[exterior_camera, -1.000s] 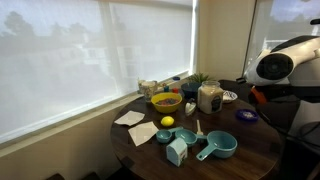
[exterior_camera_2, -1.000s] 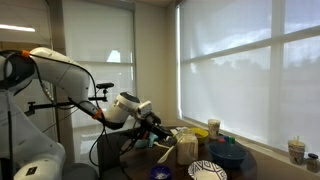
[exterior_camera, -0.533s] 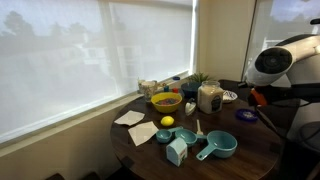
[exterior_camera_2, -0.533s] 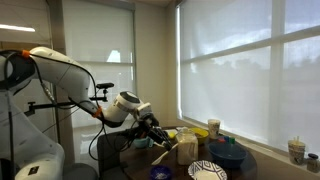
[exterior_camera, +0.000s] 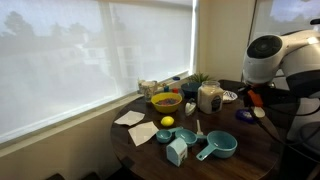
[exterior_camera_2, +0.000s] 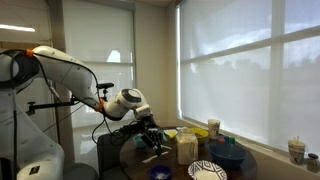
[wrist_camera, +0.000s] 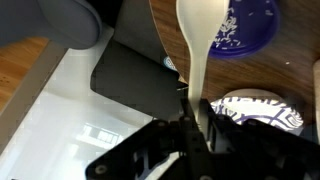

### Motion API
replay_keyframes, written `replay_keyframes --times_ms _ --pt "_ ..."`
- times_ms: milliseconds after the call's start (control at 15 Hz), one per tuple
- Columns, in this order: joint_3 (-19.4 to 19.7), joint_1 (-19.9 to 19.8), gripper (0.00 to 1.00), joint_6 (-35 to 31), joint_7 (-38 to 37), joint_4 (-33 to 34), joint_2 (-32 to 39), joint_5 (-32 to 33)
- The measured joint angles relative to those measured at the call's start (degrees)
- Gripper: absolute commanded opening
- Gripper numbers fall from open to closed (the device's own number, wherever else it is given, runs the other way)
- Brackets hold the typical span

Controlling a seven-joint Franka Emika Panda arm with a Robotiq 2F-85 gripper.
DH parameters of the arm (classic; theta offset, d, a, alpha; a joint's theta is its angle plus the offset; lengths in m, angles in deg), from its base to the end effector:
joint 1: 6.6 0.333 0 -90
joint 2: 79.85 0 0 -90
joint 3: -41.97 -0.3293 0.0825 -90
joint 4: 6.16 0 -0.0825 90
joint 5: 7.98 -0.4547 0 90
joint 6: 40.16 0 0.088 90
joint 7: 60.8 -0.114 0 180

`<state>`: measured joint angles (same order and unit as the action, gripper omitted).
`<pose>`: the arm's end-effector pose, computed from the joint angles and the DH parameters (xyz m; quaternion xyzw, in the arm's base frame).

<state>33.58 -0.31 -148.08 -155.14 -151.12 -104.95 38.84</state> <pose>0.4462 0.0538 0.4056 0.7902 -0.4606 0.2569 0.3121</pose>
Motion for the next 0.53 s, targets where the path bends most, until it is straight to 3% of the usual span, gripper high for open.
replay_keyframes --times_ms 533 --pt "-3.0 0.2 0.03 -6.3 -0.3 2.7 4.9 -6.1"
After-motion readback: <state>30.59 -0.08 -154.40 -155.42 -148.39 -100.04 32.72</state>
